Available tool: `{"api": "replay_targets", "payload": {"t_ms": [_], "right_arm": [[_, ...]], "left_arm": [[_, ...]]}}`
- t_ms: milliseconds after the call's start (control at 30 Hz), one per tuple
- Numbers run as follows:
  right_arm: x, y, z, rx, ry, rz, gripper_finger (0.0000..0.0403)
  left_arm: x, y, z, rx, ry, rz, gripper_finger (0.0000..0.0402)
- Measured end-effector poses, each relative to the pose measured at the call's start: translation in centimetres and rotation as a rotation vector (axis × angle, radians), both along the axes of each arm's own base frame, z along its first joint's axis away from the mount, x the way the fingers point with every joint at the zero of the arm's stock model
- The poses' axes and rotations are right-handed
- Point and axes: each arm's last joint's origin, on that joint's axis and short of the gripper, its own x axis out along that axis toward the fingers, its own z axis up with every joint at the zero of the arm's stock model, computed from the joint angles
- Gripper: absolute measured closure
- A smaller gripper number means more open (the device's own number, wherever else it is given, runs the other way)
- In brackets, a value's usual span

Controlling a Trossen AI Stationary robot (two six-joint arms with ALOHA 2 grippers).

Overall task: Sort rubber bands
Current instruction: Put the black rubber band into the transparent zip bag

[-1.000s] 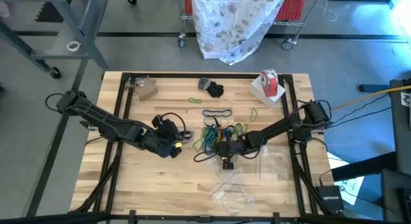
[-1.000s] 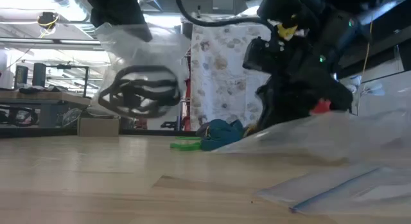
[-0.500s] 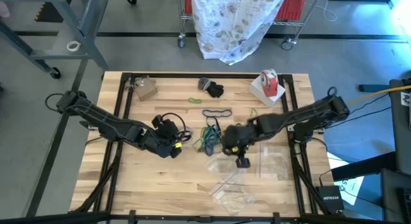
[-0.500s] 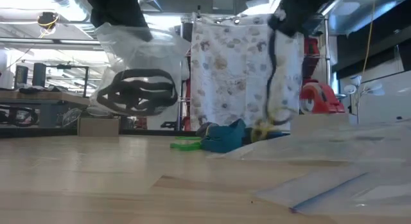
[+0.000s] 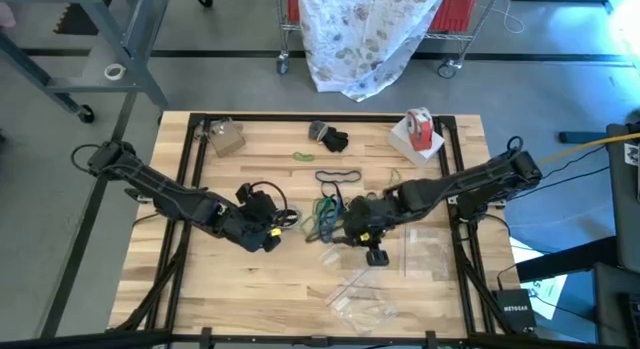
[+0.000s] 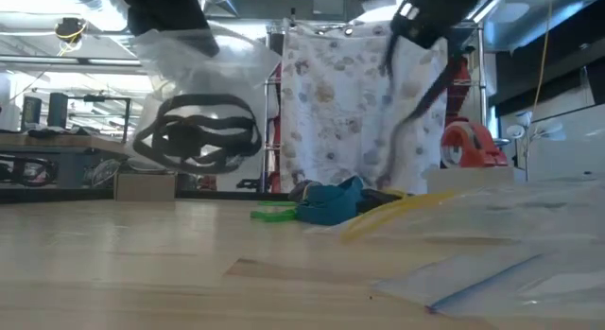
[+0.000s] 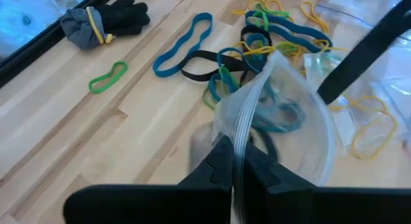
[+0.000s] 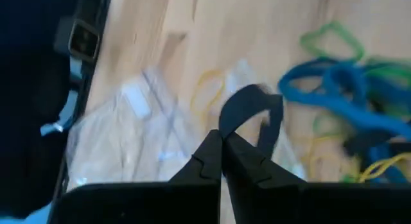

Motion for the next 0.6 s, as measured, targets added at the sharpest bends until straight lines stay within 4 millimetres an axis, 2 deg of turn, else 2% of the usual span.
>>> {"api": "replay_targets", "payload": {"t_ms": [167,300,433,600], "right_arm": [[-0.6,2.3,-0.7,0.112,0.093,0.095,0.0393],[0.0,3.2,-0.1,0.162,-0.022,0.171,0.0393],[2.0,2.9,0.1,0.073,-0.233,0.149,0.0393],[5.8,2.3,-1.9,-0.048,-0.409,0.076,0.0393]], "left_arm": [[-0.2,-0.5,0.0,-0.011,-0.007,-0.01,0.0401],[-0.3,-0.6,0.0,-0.012,-0.008,-0.013,0.0401],[-0.2,-0.6,0.0,-0.009,-0.006,-0.015,0.0401],[-0.3,-0.5,0.0,-0.002,0.004,-0.014,0.0401]]}}
